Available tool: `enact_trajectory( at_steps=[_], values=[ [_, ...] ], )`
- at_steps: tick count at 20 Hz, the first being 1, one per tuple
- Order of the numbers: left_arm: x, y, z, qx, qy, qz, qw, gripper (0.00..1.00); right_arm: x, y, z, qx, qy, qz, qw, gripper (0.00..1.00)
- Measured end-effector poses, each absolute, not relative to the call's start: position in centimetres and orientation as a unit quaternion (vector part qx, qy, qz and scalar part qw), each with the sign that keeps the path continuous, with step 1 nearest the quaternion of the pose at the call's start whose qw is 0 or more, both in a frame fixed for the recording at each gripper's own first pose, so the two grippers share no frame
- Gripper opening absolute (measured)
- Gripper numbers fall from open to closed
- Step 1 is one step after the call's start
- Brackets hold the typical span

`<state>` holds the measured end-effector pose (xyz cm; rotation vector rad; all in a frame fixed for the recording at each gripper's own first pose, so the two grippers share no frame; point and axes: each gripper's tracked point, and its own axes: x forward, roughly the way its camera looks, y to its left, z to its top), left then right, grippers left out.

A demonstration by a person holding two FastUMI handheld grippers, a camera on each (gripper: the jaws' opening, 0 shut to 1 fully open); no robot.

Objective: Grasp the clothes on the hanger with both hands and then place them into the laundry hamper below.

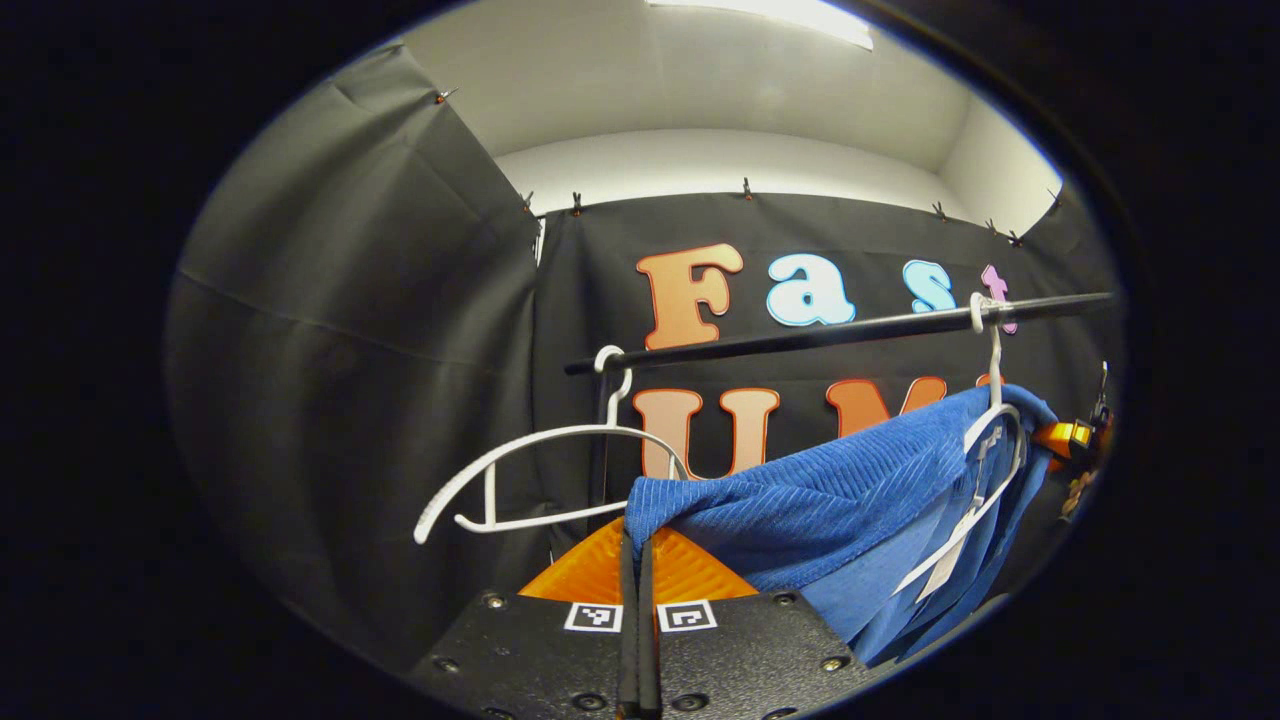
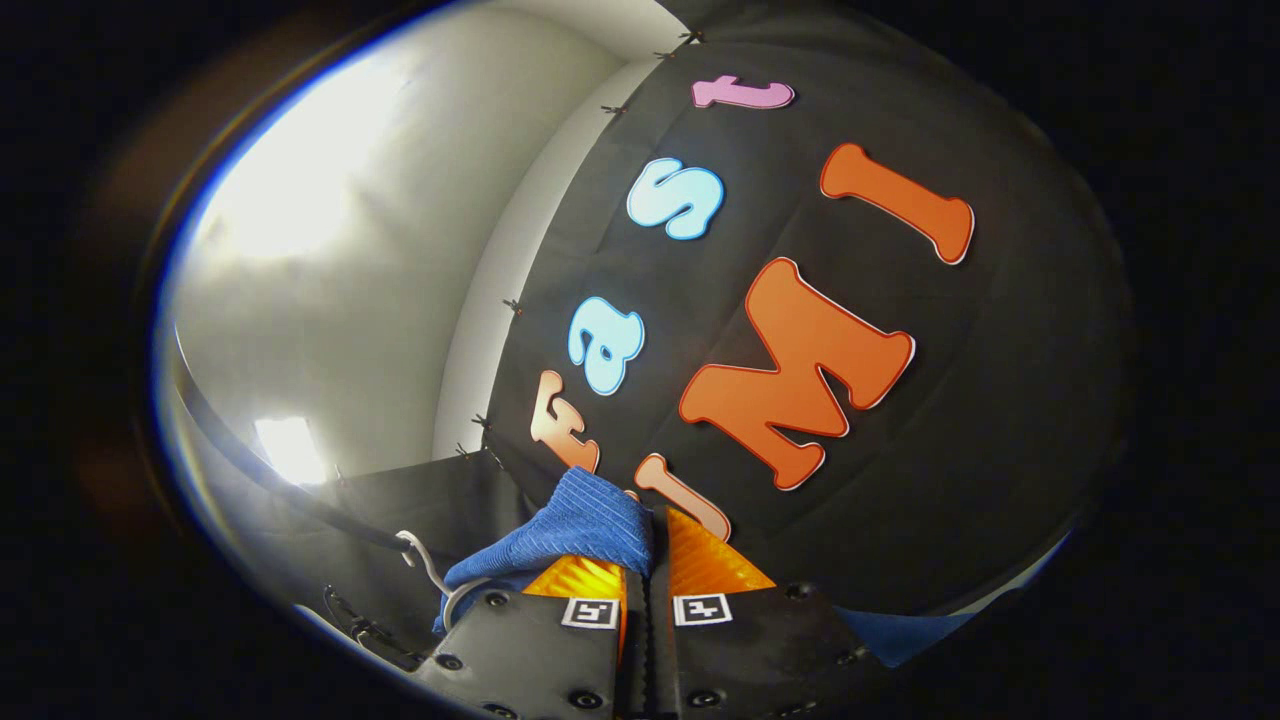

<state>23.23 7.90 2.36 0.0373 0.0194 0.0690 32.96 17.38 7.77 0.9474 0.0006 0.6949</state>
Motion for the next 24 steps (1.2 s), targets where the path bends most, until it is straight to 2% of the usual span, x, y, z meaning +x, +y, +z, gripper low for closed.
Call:
enact_trajectory(
  at_steps=[5, 9, 17, 19, 20, 22, 24],
  values=[
    [23.4, 7.2, -0.3, 0.019, 0.032, 0.024, 0.999, 0.0, 34.1, 18.0, 6.9, 0.462, 0.011, 0.336, 0.82, 0.06],
    [23.0, 6.7, -2.4, 0.008, 0.044, 0.015, 0.999, 0.0, 34.6, 19.1, 4.8, 0.467, 0.05, 0.339, 0.815, 0.06],
    [21.5, 5.9, -6.3, -0.018, 0.071, 0.002, 0.997, 0.0, 36.0, 20.7, 1.4, 0.463, 0.092, 0.323, 0.82, 0.06],
    [21.2, 7.1, -7.2, -0.014, 0.073, 0.025, 0.997, 0.0, 38.2, 18.6, -1.7, 0.455, 0.103, 0.259, 0.846, 0.06],
    [21.7, 7.4, -7.9, -0.02, 0.076, 0.031, 0.996, 0.0, 39.3, 18.3, -3.3, 0.46, 0.121, 0.243, 0.845, 0.07],
    [21.6, 6.4, -8.5, -0.049, 0.073, 0.004, 0.996, 0.0, 39.7, 18.1, -5.9, 0.474, 0.148, 0.221, 0.839, 0.07],
    [21.2, 6.7, -8.7, -0.035, 0.068, 0.006, 0.997, 0.0, 39.1, 17.7, -7.6, 0.454, 0.152, 0.209, 0.853, 0.06]
  ],
)
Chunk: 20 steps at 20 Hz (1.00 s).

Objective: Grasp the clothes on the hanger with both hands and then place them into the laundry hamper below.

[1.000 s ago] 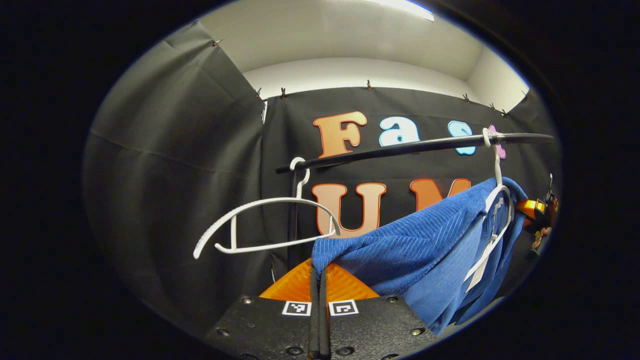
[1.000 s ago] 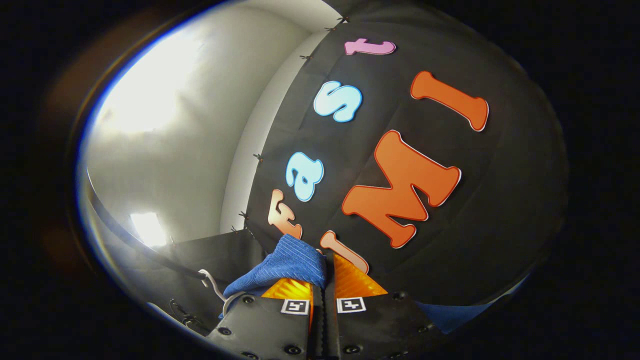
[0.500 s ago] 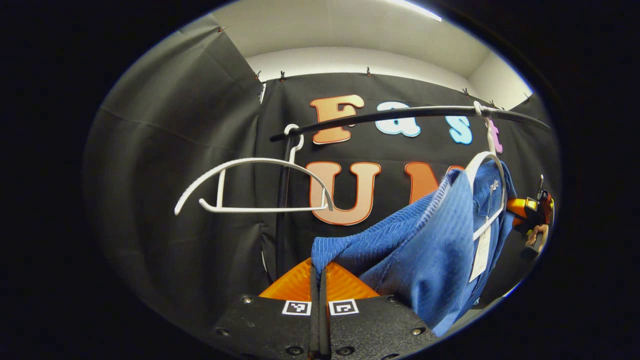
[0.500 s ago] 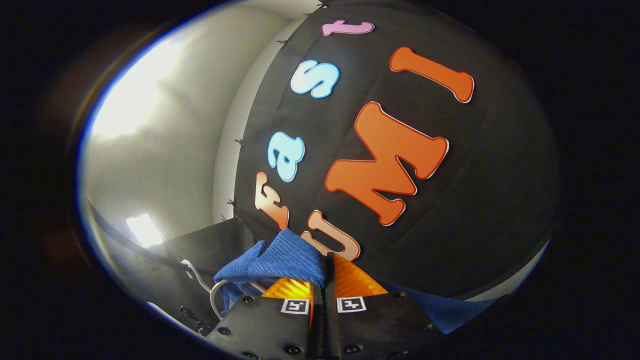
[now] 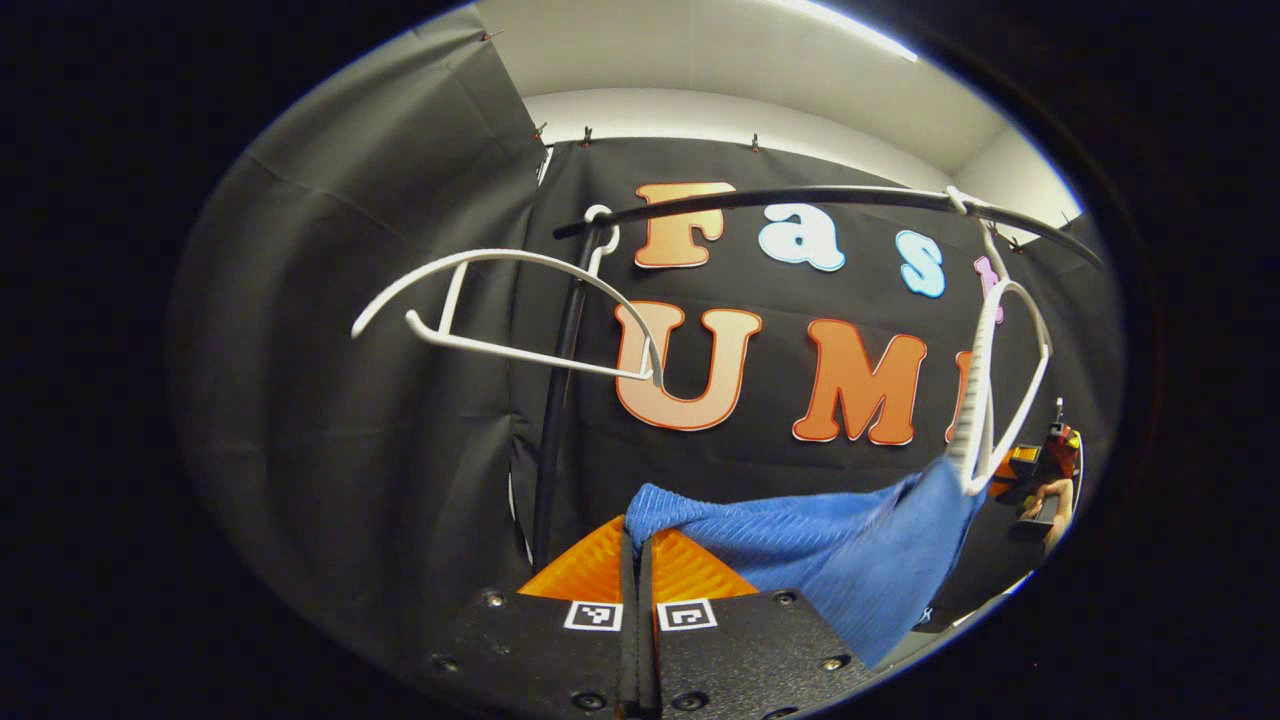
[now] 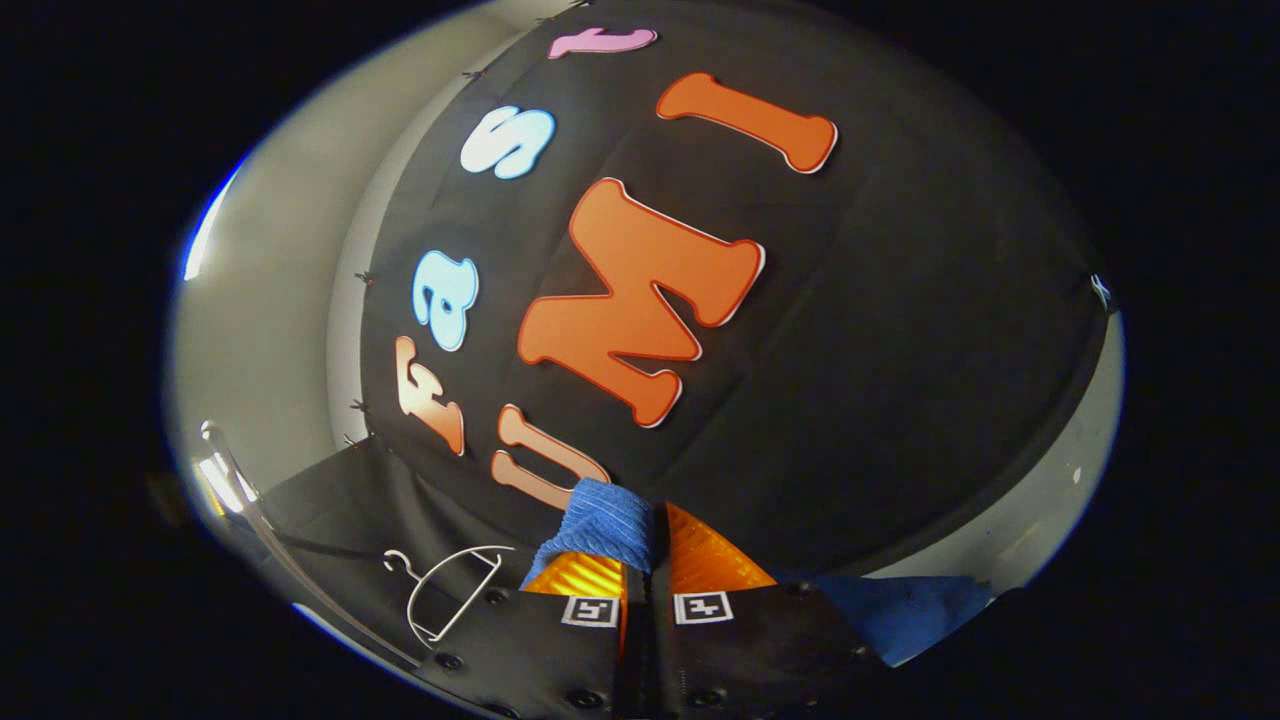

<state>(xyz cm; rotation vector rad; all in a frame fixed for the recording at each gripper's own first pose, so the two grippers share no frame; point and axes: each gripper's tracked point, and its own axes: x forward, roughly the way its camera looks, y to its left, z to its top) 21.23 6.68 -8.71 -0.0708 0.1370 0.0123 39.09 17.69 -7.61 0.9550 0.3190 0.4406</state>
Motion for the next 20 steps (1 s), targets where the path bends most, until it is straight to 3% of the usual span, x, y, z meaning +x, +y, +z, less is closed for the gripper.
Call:
enact_trajectory(
  at_steps=[8, 20],
  values=[
    [17.5, 5.6, -11.8, -0.033, 0.087, -0.007, 0.996, 0.0, 35.6, 17.5, -6.4, 0.414, 0.142, 0.22, 0.872, 0.07],
    [10.5, 2.8, -7.8, -0.024, 0.071, -0.033, 0.997, 0.0, 26.4, 16.6, -7.9, 0.373, 0.175, 0.221, 0.884, 0.07]
  ],
)
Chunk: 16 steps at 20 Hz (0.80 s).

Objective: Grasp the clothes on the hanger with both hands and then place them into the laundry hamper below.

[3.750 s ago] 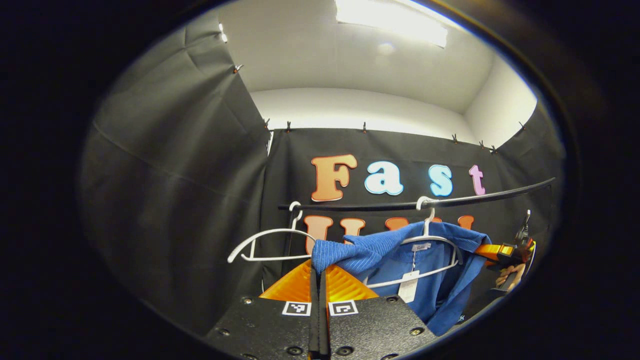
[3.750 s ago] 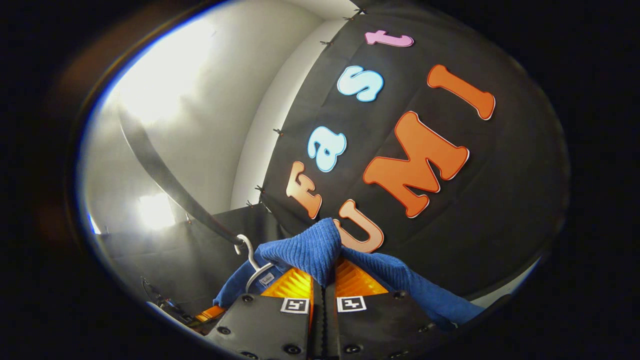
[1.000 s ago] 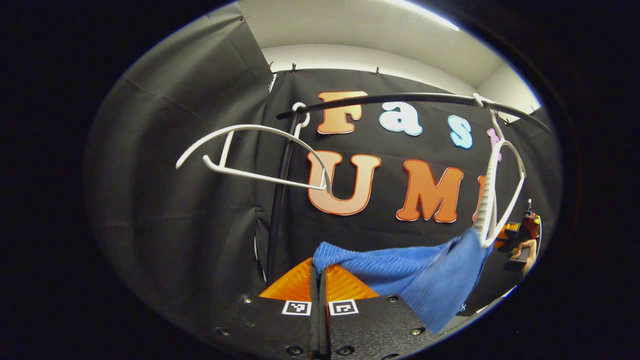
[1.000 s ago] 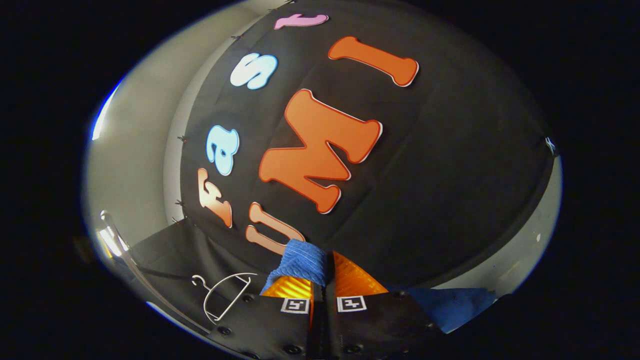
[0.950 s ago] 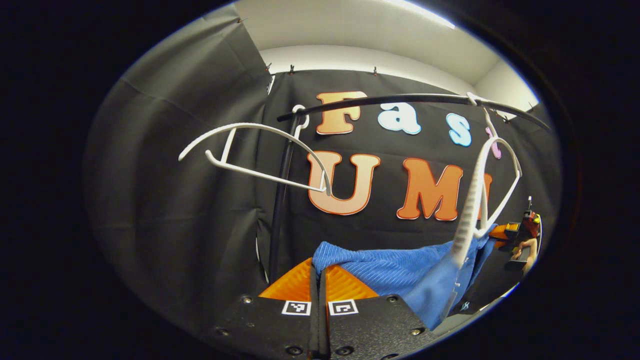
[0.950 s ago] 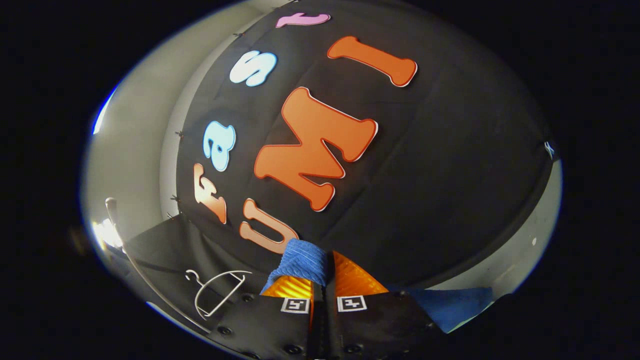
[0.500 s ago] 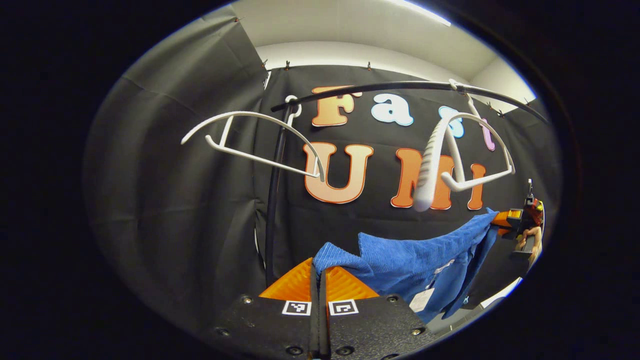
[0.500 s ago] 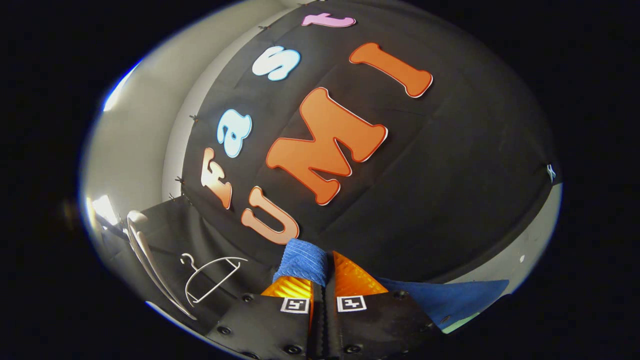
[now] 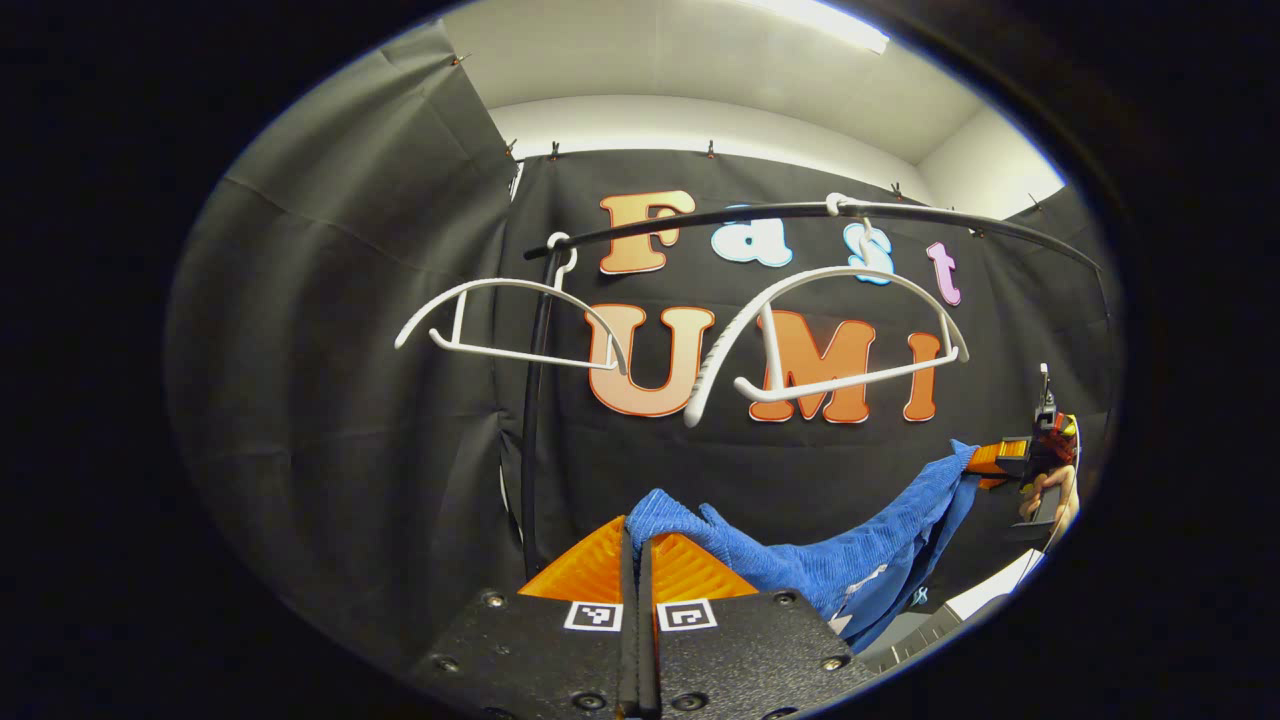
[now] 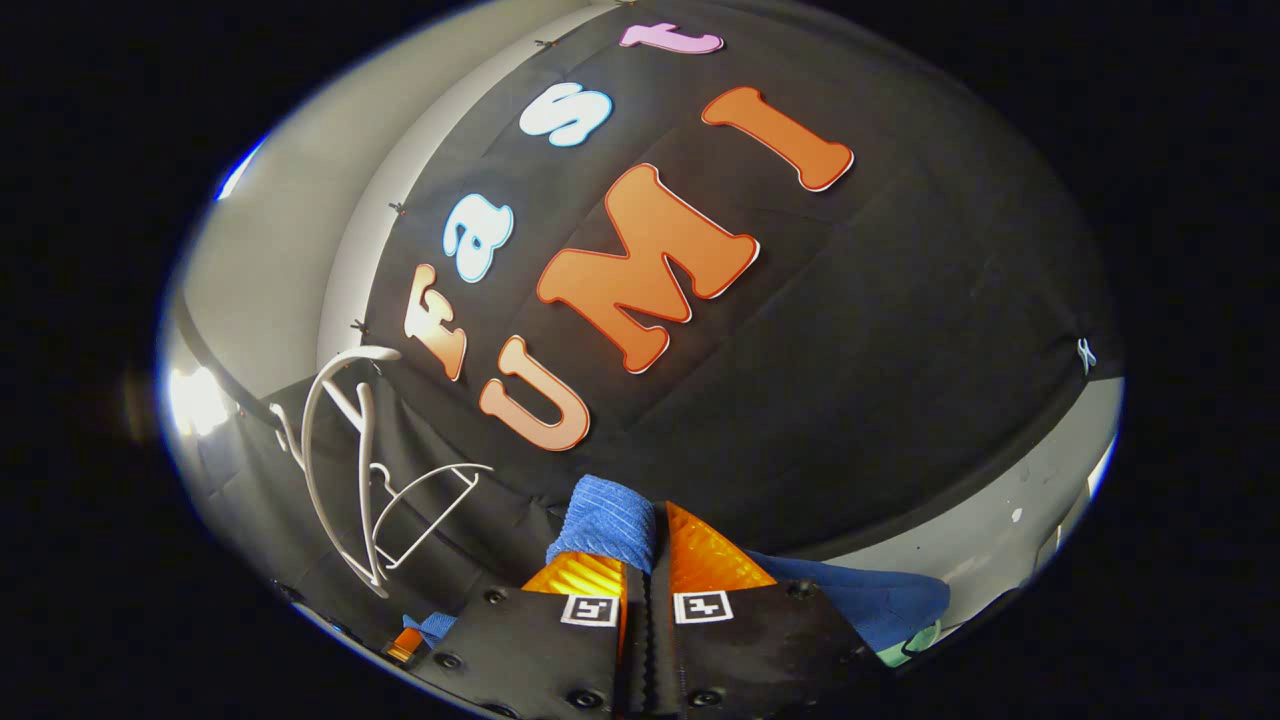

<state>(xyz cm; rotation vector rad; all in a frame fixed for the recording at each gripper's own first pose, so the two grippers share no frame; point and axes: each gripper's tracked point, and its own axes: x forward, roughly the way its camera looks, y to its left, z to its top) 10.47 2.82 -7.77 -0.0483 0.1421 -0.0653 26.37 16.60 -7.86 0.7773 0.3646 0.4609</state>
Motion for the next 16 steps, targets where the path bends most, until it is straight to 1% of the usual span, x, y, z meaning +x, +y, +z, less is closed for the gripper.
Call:
enact_trajectory(
  at_steps=[4, 5, 6, 9, 10, 11, 12, 13, 16],
  values=[
    [9.0, 1.6, -7.4, -0.029, 0.073, -0.039, 0.996, 0.0, 23.8, 16.6, -7.3, 0.358, 0.172, 0.232, 0.888, 0.07],
    [8.5, 1.5, -7.4, -0.031, 0.071, -0.04, 0.996, 0.0, 23.0, 16.6, -7.2, 0.357, 0.173, 0.234, 0.888, 0.02],
    [8.0, 1.1, -7.3, -0.035, 0.071, -0.042, 0.996, 0.0, 22.5, 16.5, -7.2, 0.353, 0.172, 0.235, 0.889, 0.06],
    [7.2, -0.5, -7.5, -0.044, 0.08, -0.059, 0.994, 0.0, 21.6, 16.3, -7.3, 0.335, 0.172, 0.235, 0.896, 0.07],
    [6.9, -1.2, -7.6, -0.044, 0.084, -0.068, 0.993, 0.0, 20.8, 16.3, -7.4, 0.331, 0.172, 0.236, 0.897, 0.02],
    [6.7, -1.9, -7.6, -0.044, 0.085, -0.076, 0.992, 0.0, 20.3, 16.3, -7.6, 0.326, 0.174, 0.238, 0.898, 0.07],
    [6.4, -2.5, -7.6, -0.044, 0.086, -0.082, 0.992, 0.0, 19.8, 16.4, -7.8, 0.319, 0.176, 0.239, 0.9, 0.02],
    [6.2, -3.1, -7.6, -0.044, 0.087, -0.088, 0.991, 0.0, 19.4, 16.6, -8.1, 0.311, 0.178, 0.241, 0.902, 0.07],
    [5.8, -5.1, -7.5, -0.042, 0.092, -0.103, 0.99, 0.0, 18.0, 16.4, -8.7, 0.288, 0.179, 0.242, 0.909, 0.07]
  ],
)
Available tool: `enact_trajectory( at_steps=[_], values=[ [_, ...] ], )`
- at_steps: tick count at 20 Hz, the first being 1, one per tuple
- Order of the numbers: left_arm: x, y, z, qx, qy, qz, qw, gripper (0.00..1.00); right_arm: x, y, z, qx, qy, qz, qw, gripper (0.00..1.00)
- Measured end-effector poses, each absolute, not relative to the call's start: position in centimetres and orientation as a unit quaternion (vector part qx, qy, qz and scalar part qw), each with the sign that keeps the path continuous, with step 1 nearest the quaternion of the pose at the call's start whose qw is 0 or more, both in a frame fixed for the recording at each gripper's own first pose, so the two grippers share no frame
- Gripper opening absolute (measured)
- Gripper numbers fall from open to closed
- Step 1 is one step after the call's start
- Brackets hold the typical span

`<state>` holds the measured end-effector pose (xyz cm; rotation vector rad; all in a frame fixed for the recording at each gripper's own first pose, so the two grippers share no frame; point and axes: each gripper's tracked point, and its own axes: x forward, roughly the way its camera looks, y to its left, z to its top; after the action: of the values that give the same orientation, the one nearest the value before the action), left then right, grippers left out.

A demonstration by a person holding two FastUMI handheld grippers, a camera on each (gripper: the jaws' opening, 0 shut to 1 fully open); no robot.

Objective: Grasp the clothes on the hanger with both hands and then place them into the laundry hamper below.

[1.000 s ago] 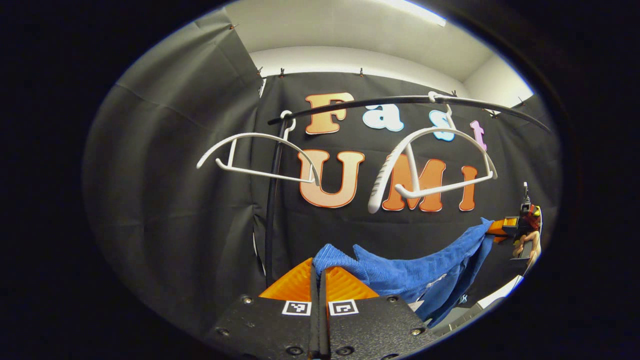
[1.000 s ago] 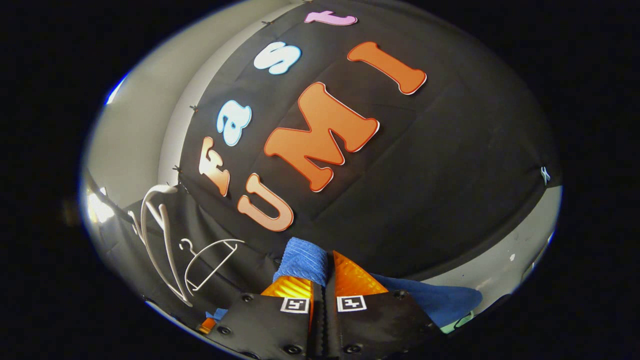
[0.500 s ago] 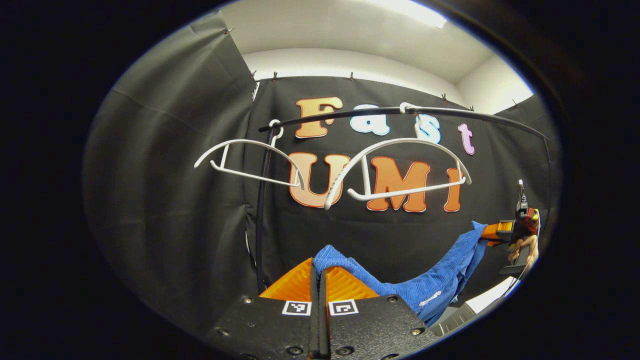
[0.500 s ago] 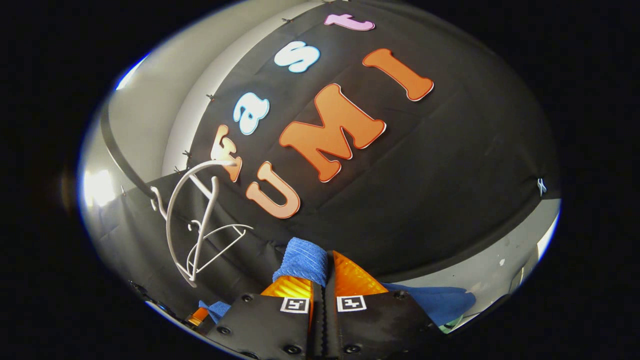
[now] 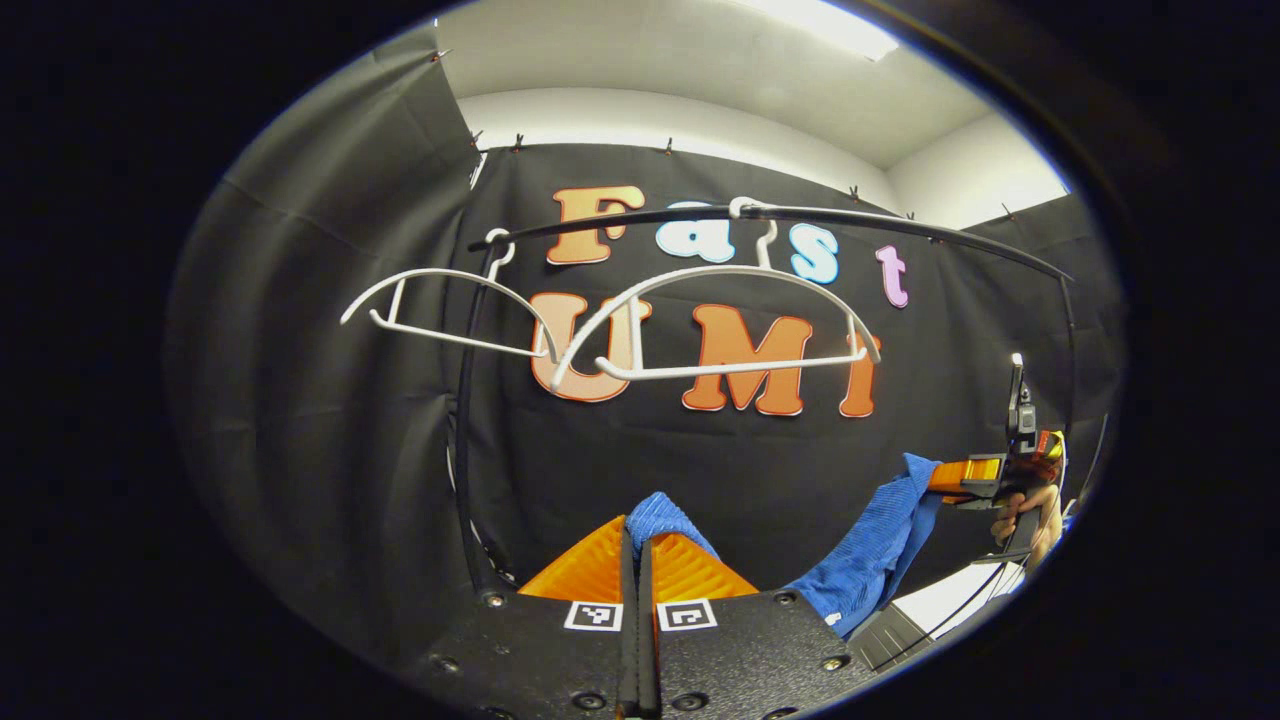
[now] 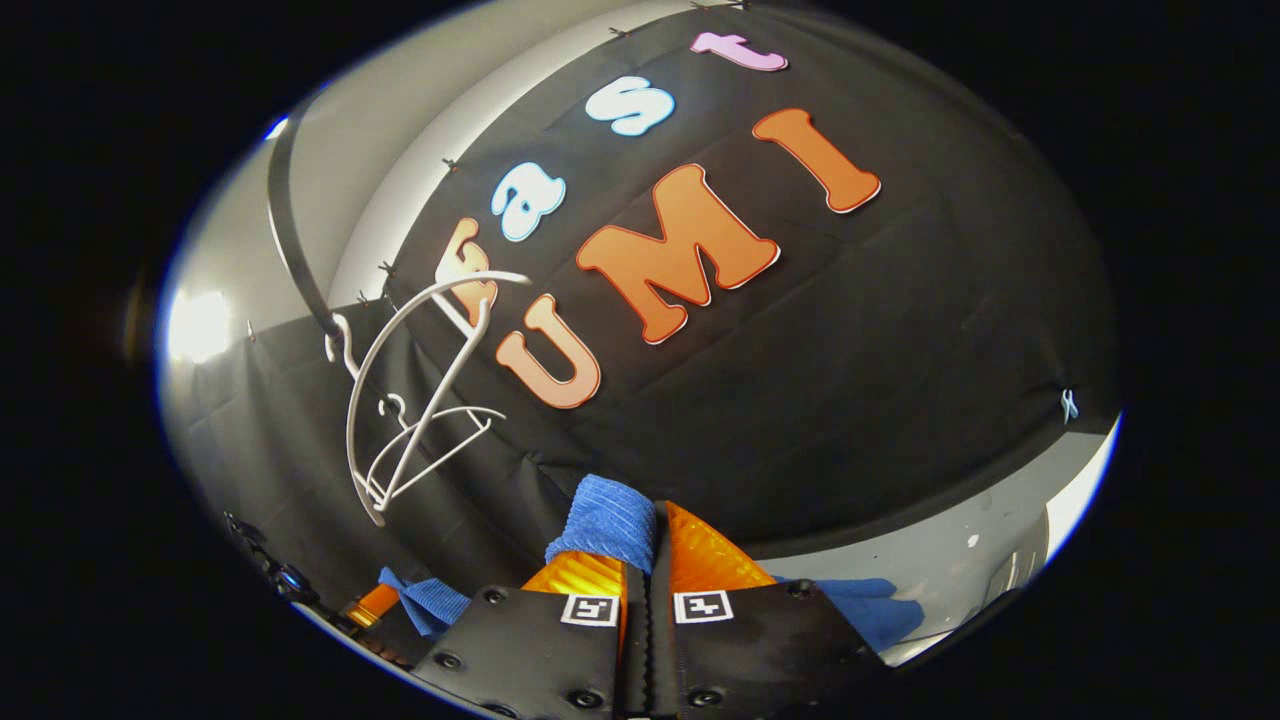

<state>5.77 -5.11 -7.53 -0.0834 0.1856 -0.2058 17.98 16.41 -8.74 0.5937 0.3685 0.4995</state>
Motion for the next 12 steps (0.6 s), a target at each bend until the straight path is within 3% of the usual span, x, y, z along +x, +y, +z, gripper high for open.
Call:
enact_trajectory(
  at_steps=[12],
  values=[
    [5.3, -15.1, -11.7, -0.053, 0.119, -0.161, 0.978, 0.0, 13.7, 17.5, -13.6, 0.208, 0.19, 0.251, 0.926, 0.07]
  ],
)
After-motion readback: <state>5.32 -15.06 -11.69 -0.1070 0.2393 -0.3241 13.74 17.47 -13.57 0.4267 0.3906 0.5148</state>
